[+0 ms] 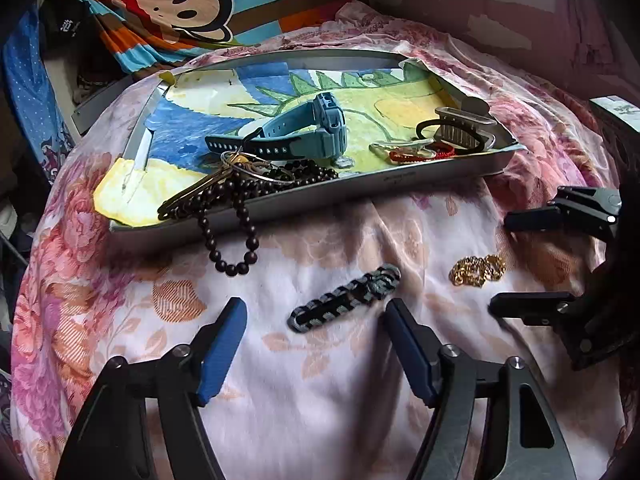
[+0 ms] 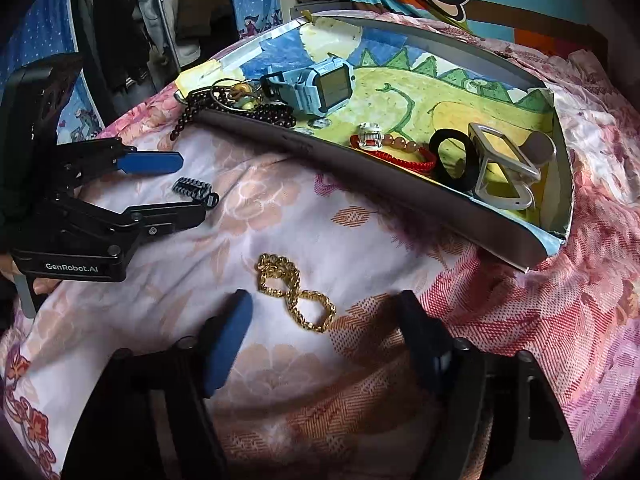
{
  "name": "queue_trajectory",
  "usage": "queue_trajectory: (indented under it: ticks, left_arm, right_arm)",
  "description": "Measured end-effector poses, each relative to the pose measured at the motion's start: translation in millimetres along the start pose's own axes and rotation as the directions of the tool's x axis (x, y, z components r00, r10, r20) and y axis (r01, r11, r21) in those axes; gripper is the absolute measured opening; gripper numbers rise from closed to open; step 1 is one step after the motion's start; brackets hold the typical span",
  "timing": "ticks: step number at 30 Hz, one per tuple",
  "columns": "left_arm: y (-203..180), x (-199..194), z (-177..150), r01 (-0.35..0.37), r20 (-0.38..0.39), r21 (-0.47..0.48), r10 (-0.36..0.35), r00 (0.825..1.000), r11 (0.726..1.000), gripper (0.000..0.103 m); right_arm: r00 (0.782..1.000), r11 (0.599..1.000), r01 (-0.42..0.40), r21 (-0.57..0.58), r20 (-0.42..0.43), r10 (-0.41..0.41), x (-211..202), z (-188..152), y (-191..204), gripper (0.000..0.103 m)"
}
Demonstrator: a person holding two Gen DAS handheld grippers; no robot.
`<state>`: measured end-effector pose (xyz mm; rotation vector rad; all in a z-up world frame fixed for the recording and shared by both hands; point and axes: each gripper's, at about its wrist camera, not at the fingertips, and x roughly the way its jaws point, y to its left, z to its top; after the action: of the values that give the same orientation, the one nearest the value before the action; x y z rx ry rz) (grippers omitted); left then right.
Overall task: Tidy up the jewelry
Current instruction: 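Grasp the black link bracelet with left tool while right tool grasps the gold chain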
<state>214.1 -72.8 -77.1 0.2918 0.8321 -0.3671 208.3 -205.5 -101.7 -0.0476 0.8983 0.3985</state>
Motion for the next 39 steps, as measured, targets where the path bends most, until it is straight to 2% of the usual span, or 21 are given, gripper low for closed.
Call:
queue_trajectory:
  ticks: [4, 8, 10, 15, 21, 26, 28, 29, 30, 32, 39]
  left_arm:
    - [1.3, 3.6, 2.9, 0.018, 0.001, -0.009, -0.018, 1.000, 1.000, 0.060]
    - [0.4, 5.0, 4.3, 0.035, 0.002, -0.006, -0.035, 0.999, 0.999, 0.047]
    - [-1.1, 4.9, 4.6, 0.047, 0.002, -0.005, -0.047, 0.999, 0.999, 0.040]
    - [-1.1, 5.1, 5.7, 0.056, -0.015, -0.031, -0.057, 0.998, 0.998, 0.040]
    - [0.3, 6.0, 8.9, 0.067, -0.081, -0.075, -0.073, 0.994, 0.995, 0.040]
    - [-2.8, 3.8, 8.7, 0.053, -0.103, -0.092, -0.062, 0.993, 0.994, 0.039]
    - [-2.0, 3.5, 8.6, 0.051, -0.099, -0.106, -0.061, 0.993, 0.993, 0.039]
    - [-1.5, 3.3, 8.6, 0.052, -0.095, -0.114, -0.063, 0.994, 0.992, 0.038]
    - [-0.9, 2.8, 8.4, 0.051, -0.090, -0.119, -0.062, 0.994, 0.992, 0.027]
    - [0.3, 0.8, 8.9, 0.047, -0.079, -0.129, -0.057, 0.995, 0.991, 0.015]
    - [0.4, 1.3, 9.3, 0.052, -0.076, -0.133, -0.063, 0.995, 0.990, 0.015]
  right_arm:
    - [1.000, 1.000, -0.016, 0.012, 0.005, 0.016, 2.8, 0.6, -2.2, 0.061]
    - [0.999, 0.999, -0.045, 0.009, 0.016, 0.045, 3.7, 2.9, -0.8, 0.045]
    - [0.998, 0.998, -0.056, 0.004, 0.014, 0.056, 5.0, 4.3, 0.8, 0.041]
    - [0.995, 0.994, -0.103, 0.024, -0.003, 0.103, 10.1, 5.4, -2.0, 0.034]
    - [0.988, 0.985, -0.154, 0.076, -0.008, 0.155, 13.6, 3.3, -6.4, 0.026]
    - [0.992, 0.990, -0.130, 0.062, 0.003, 0.130, 12.5, 3.2, -0.7, 0.025]
    - [0.991, 0.989, -0.134, 0.059, 0.011, 0.134, 10.8, 3.5, 0.3, 0.017]
    - [0.991, 0.990, -0.131, 0.060, 0.013, 0.131, 10.7, 3.6, 1.2, 0.017]
    - [0.992, 0.990, -0.128, 0.058, 0.013, 0.128, 10.8, 3.8, 1.7, 0.017]
    - [0.992, 0.990, -0.127, 0.058, 0.016, 0.126, 10.3, 4.2, 1.8, 0.017]
    - [0.992, 0.991, -0.121, 0.063, 0.028, 0.119, 9.0, 2.9, 0.5, 0.017]
